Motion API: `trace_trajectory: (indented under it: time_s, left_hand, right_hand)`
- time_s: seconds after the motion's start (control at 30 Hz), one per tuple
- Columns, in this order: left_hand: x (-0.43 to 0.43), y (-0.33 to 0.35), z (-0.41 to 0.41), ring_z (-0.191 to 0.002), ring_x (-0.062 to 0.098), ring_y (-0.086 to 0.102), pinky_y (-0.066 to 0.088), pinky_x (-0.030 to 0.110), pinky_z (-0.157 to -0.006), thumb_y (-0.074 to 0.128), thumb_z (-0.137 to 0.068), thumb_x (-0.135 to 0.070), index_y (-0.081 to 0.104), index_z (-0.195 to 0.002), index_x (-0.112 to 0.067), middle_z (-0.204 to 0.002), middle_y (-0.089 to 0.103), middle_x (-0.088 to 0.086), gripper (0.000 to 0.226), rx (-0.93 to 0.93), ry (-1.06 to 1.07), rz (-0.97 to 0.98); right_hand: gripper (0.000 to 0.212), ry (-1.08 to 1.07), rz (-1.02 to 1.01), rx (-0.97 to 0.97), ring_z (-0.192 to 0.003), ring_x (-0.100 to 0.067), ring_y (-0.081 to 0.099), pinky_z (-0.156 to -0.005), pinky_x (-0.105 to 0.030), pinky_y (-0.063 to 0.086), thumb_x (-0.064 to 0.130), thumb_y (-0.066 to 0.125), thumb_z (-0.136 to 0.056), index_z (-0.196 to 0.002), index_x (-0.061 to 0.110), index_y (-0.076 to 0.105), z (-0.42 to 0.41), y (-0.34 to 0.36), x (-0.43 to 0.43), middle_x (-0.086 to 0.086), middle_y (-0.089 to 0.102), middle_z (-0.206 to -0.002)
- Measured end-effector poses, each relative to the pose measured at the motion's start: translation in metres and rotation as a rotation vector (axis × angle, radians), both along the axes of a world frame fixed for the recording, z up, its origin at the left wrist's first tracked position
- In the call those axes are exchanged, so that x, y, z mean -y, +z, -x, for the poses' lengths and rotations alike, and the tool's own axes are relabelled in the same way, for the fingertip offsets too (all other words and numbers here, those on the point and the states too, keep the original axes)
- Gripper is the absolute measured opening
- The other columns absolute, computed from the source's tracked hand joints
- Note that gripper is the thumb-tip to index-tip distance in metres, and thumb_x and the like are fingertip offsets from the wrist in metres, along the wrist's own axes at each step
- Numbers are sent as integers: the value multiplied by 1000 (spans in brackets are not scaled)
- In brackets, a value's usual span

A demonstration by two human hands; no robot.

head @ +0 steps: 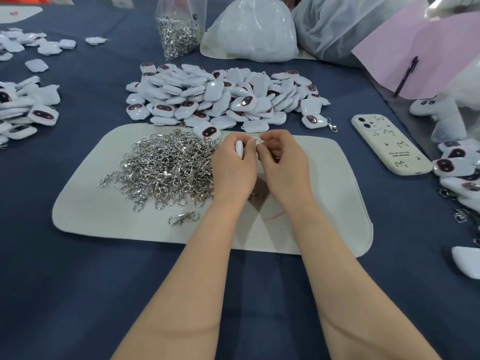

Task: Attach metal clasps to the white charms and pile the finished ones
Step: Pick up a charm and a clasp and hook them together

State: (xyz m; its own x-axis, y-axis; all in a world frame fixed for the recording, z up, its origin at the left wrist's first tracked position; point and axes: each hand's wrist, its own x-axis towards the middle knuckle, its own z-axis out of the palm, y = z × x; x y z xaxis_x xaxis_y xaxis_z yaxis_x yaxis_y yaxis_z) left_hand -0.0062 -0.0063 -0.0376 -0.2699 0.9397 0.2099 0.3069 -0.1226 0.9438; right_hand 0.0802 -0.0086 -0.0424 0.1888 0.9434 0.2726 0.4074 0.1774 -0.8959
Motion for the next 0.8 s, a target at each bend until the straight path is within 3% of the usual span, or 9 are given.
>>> trace_trajectory:
  time_s: [0.17, 0.37, 0.53, 0.67, 0.8]
  left_hand:
    - [0, 1, -1, -73, 16, 55, 48, 33, -76, 56, -92, -13, 59, -83, -15, -70, 56, -10, 9, 44, 13, -4]
    - [-1, 1, 1, -75, 17, 57, 50, 35, -78, 57, -91, -14, 59, -83, -15, -73, 58, -9, 8, 68, 34, 3]
    - [-2, 0, 3, -79, 18, 62, 50, 33, -77, 58, -89, -10, 60, -78, -19, -73, 61, -8, 14, 90, 15, 12]
    - [-3, 0, 3, -72, 15, 60, 50, 29, -71, 58, -86, -6, 57, -71, -26, -70, 61, -9, 26, 115, -3, 31]
    - [-3, -1, 2, -71, 14, 58, 49, 28, -72, 58, -88, -8, 56, -73, -25, -69, 59, -12, 23, 87, 0, 22]
  right_hand:
    - [13, 24, -64, 7, -74, 12, 54, -69, -3, 41, 11, 59, -90, -93, 22, 54, 0, 0, 1, 18, 58, -82]
    - [11, -3, -96, 65, -77, -5, 57, -69, -4, 40, 8, 58, -90, -98, 12, 63, 4, 1, 0, 0, 65, -92]
    - [9, -17, -65, -12, -68, 12, 53, -65, -2, 38, 8, 62, -88, -86, 15, 56, 4, 1, 0, 15, 57, -75]
    - [9, -26, -70, -14, -67, 15, 51, -66, -2, 38, 8, 63, -87, -84, 14, 57, 3, 1, 0, 17, 55, -72]
    - [9, -24, -70, -12, -68, 15, 52, -67, -2, 38, 9, 63, -87, -83, 15, 58, 3, 2, 0, 16, 56, -73]
